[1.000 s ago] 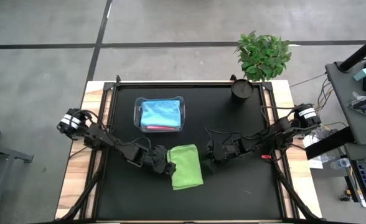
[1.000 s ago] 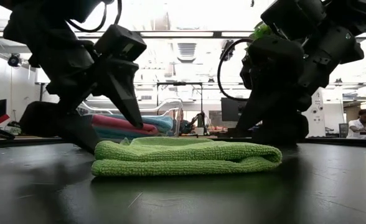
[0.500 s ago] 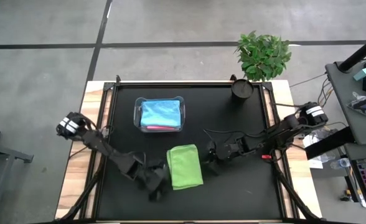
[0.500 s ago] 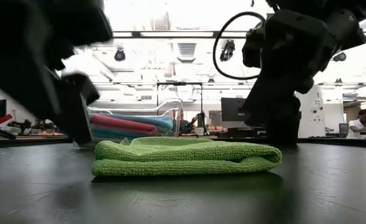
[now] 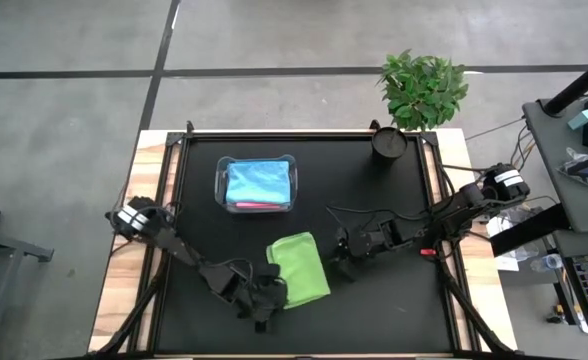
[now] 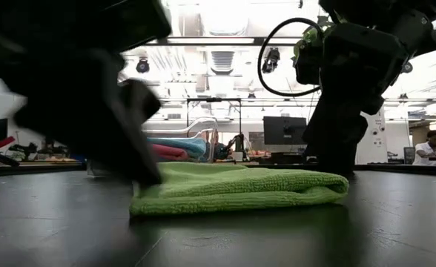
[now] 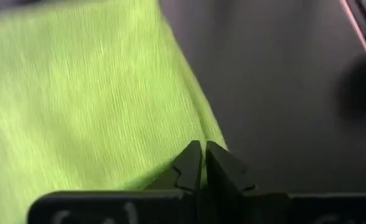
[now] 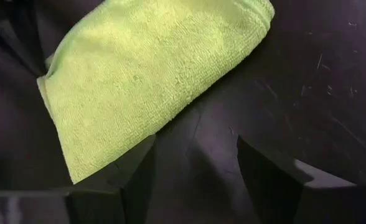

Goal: Fold microfiber towels
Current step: Fold the green microfiber cloth

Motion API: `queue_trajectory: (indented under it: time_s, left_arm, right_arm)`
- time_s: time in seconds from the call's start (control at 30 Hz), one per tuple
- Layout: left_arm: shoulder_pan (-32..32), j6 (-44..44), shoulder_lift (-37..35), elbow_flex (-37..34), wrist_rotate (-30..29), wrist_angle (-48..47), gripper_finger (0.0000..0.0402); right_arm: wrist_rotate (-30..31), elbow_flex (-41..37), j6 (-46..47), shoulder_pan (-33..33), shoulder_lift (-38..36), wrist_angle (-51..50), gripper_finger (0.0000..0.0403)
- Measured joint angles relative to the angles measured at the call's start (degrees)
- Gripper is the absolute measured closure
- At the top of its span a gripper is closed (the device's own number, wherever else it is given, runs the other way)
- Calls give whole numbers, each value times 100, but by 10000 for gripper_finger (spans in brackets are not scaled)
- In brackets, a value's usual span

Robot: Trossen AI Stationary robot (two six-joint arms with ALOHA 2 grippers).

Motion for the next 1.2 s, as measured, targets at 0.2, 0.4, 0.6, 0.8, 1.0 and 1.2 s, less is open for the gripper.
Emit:
queue_trajectory:
  time_s: [0.2,0.4,0.6,0.8,1.0,1.2]
  left_arm:
    - [464,1540,228,274,-27,947,391]
    - [683,2245,-87,395,24,279,391]
    - [631,1902,-591,534,65,-471,391]
    - [612,1876,-1263,471,-97,-538,391]
    - [614,1887,-1845,375,-617,-517,391]
    - [618,2119,-2276,327,-969,-711,391]
  right_arm:
    - [3,0,-53,5,-4,-73,192]
    - [-2,0,-167,211,-123,-310,192]
    - [190,0,-384,581,-144,-99,192]
    - [483,33,-524,826,182,460,231]
    - [1079,393,-859,1002,838,1320,354]
    - [1056,945,-1201,1000,1617,1697,390]
